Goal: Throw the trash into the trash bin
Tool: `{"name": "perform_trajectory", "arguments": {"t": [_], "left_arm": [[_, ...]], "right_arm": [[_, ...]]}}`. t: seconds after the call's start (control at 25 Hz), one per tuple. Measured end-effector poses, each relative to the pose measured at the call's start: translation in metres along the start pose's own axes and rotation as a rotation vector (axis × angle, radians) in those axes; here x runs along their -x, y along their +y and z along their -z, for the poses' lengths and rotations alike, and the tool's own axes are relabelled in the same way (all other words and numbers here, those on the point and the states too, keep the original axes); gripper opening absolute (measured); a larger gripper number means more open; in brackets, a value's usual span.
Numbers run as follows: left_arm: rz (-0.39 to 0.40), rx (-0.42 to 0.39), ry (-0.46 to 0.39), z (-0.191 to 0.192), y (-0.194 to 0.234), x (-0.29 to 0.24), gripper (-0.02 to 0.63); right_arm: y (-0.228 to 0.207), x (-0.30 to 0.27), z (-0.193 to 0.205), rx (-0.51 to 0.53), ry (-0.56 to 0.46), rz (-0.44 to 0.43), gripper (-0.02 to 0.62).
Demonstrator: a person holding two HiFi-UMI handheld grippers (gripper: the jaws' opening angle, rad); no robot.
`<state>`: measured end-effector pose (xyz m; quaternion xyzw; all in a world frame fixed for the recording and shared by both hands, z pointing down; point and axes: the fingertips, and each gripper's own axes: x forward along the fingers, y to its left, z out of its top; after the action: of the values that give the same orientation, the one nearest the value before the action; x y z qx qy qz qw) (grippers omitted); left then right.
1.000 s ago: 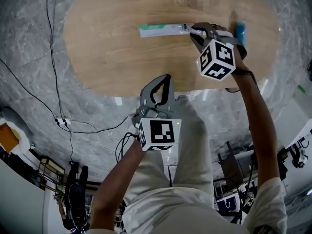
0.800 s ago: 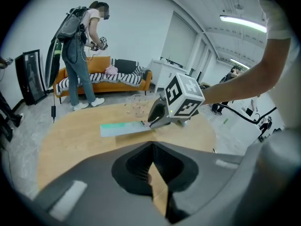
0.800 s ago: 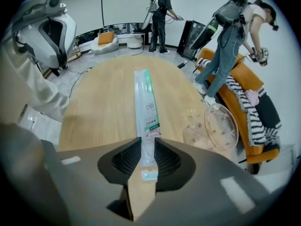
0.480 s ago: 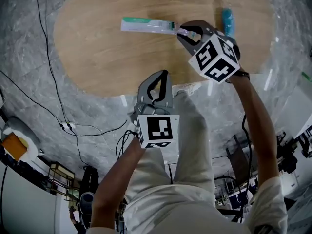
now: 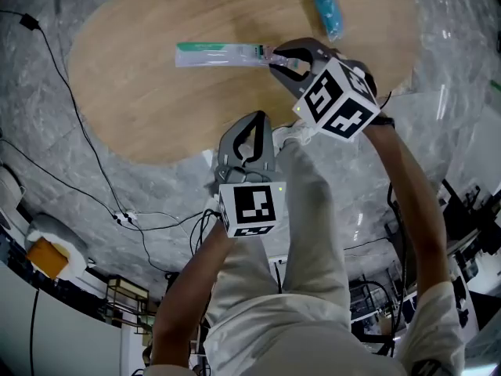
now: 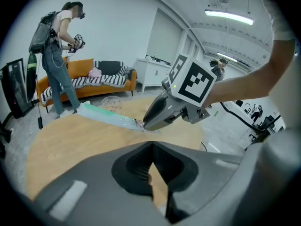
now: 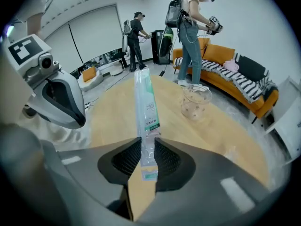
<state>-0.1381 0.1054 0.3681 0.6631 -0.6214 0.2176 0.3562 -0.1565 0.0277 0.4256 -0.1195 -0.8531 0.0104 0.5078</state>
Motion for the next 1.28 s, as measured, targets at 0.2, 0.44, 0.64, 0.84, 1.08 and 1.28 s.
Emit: {"name": "perform_trajectory", "arguments": {"t": [0.2, 0.44, 0.64, 0.84, 1.08, 1.28], "left_arm": [[0.026, -0.038, 0.008, 0.004, -0.019, -0.013, 0.0], [0.051, -0.086, -0.009, -0.009, -0.052, -0.024, 0.0], [0.09, -0.124, -0.001, -0.014, -0.091, -0.036, 0.0], [0.127, -0.164, 0.01, -0.015, -0.124, -0.049, 0.0], [0.172, -0.213, 0.03, -0.013, -0.168, -0.061, 0.0], [0.21, -0.253, 0.044, -0.01, -0.205, -0.073, 0.0]], "right_arm": [[-0.001, 0.015, 0.022, -0.087, -0.051, 0.029, 0.114], [-0.008, 0.05, 0.051, -0.174, -0.104, 0.081, 0.114], [-0.012, 0.077, 0.087, -0.222, -0.12, 0.118, 0.114], [-0.014, 0.1, 0.132, -0.29, -0.138, 0.168, 0.114], [-0.015, 0.126, 0.195, -0.401, -0.149, 0.229, 0.114], [-0.016, 0.154, 0.253, -0.515, -0.167, 0.301, 0.114]]}}
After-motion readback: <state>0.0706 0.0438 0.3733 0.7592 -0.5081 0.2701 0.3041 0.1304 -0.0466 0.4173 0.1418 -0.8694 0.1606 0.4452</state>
